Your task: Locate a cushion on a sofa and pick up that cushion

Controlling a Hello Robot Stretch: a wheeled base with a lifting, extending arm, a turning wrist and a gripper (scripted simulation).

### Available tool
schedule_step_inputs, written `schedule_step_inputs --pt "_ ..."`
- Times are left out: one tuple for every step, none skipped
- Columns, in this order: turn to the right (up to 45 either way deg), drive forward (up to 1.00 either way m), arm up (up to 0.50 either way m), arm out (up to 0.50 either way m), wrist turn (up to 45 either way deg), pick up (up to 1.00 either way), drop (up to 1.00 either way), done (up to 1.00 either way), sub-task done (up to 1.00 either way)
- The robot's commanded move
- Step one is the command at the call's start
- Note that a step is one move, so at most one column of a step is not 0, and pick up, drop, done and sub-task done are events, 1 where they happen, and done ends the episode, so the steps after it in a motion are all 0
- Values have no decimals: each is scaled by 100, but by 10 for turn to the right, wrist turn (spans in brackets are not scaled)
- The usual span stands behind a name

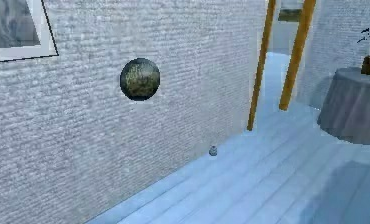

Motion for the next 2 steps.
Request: schedule_step_inputs --pt "450 0 0 0 0 0 0 0 0" --pt "30 0 0 0 0 0 0 0 0"
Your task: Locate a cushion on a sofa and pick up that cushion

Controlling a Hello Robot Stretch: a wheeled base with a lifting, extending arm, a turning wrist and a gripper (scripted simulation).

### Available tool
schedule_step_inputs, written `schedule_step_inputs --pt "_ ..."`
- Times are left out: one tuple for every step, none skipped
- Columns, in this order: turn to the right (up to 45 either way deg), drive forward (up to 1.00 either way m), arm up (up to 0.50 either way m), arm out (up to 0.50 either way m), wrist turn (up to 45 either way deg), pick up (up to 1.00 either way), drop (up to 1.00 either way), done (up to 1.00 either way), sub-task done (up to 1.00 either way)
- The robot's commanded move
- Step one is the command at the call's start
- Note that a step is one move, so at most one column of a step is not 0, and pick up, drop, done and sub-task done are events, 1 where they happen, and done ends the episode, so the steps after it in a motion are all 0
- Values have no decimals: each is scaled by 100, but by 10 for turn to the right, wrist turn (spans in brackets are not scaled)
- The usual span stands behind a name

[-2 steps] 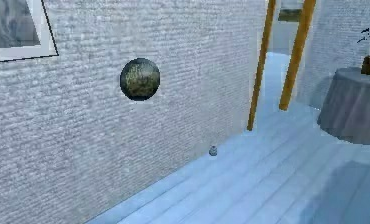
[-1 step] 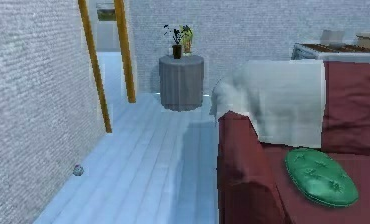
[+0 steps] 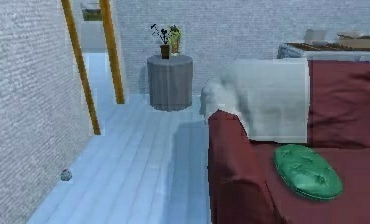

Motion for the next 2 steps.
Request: schedule_step_inputs --pt "0 45 0 0 0 0 0 0 0" --pt "-300 0 0 0 0 0 0 0 0"
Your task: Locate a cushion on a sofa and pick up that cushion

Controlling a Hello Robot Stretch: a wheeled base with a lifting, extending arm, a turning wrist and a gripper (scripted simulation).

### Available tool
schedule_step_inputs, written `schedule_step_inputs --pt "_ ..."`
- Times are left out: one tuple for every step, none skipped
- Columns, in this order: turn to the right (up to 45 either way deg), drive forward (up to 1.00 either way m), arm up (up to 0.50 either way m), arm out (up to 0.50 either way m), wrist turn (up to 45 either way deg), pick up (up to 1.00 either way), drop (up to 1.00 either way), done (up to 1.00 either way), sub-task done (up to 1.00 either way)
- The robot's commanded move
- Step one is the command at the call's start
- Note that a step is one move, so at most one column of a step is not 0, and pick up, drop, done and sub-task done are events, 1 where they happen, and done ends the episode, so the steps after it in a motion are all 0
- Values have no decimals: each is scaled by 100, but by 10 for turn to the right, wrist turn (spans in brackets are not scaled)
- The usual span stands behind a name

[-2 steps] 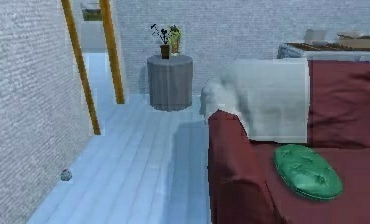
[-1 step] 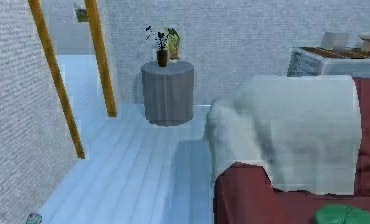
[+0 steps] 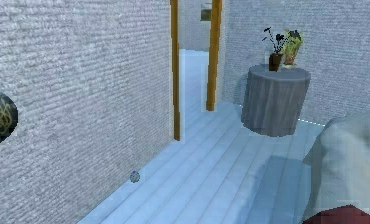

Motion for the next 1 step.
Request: schedule_step_inputs --pt "0 0 50 0 0 0 0 0 0"
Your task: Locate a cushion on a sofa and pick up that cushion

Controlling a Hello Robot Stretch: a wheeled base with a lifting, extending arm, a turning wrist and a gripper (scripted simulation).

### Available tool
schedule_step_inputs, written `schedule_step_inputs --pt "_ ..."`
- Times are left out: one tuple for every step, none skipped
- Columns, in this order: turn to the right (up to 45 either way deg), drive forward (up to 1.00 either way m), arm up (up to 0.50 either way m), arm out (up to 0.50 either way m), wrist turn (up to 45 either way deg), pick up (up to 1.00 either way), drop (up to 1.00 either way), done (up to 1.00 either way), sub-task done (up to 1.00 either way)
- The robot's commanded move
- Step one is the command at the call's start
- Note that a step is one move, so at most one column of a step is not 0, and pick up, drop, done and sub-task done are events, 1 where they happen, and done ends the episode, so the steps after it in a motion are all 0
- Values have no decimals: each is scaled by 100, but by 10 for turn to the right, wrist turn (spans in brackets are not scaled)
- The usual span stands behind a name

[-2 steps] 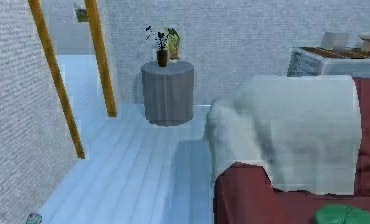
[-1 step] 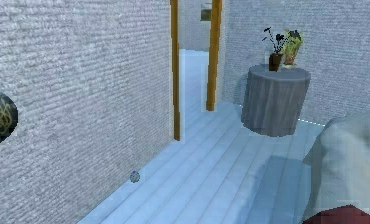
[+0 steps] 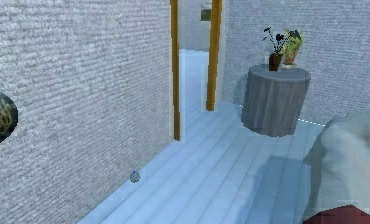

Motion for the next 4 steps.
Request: schedule_step_inputs --pt "0 0 20 0 0 0 0 0 0" --pt "0 0 0 30 0 0 0 0 0" --pt "0 0 0 0 450 0 0 0 0" --pt "0 0 0 0 450 0 0 0 0"
